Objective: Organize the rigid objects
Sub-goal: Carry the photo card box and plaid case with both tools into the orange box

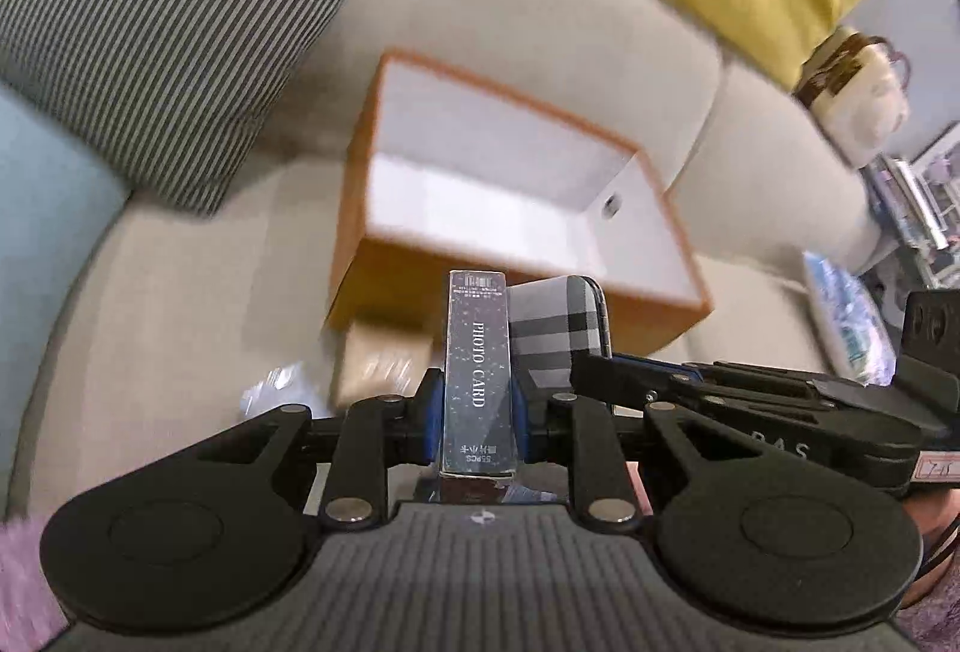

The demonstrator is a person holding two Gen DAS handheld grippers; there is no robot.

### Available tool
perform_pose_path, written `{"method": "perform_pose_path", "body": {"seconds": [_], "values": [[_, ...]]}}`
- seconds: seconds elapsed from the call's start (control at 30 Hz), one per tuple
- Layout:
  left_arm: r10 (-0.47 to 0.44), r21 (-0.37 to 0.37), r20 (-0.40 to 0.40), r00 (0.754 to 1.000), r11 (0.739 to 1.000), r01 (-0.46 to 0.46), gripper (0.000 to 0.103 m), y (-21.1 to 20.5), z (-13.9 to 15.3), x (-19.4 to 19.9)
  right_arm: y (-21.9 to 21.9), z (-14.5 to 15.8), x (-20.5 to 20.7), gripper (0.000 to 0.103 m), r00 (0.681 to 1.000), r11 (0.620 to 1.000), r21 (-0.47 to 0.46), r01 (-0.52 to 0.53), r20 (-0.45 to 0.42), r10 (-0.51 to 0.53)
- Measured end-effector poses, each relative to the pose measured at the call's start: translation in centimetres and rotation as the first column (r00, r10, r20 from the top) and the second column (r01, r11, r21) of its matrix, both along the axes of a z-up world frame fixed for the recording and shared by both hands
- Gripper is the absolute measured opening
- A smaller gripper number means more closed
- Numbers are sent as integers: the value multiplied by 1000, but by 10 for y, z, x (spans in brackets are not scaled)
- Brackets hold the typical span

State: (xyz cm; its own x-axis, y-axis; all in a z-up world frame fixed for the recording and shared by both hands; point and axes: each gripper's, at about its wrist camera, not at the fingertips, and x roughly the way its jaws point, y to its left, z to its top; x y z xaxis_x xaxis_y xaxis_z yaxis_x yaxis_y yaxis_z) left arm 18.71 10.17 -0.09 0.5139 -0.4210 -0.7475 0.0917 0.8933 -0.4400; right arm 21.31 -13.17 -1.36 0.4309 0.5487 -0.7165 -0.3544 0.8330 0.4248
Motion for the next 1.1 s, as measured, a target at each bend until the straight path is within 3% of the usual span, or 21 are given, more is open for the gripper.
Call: {"method": "perform_pose_path", "body": {"seconds": [0.2, 0.37, 0.5, 0.73, 1.1], "values": [[-40, 7, 72, 997, 999, 39, 25, -14, 32, 51, -19, 41, 31, 16, 991, 999, 1, 54, 119, -53], [-84, 51, 66, 994, 995, 81, 25, -32, 30, 100, -29, 49, 66, 16, 981, 993, 10, 114, 158, -114], [-105, 72, 34, 994, 992, 102, 25, -39, 14, 132, -34, 26, 105, 16, 978, 987, -7, 162, 134, -159], [-145, 88, -109, 983, 984, 155, 25, -48, -43, 181, -31, -35, 156, 16, 981, 977, -98, 192, 32, -190], [-179, 219, -207, 962, 950, 224, 25, -65, -93, 226, -38, -92, 186, 16, 972, 974, -94, 207, -92, -215]]}}
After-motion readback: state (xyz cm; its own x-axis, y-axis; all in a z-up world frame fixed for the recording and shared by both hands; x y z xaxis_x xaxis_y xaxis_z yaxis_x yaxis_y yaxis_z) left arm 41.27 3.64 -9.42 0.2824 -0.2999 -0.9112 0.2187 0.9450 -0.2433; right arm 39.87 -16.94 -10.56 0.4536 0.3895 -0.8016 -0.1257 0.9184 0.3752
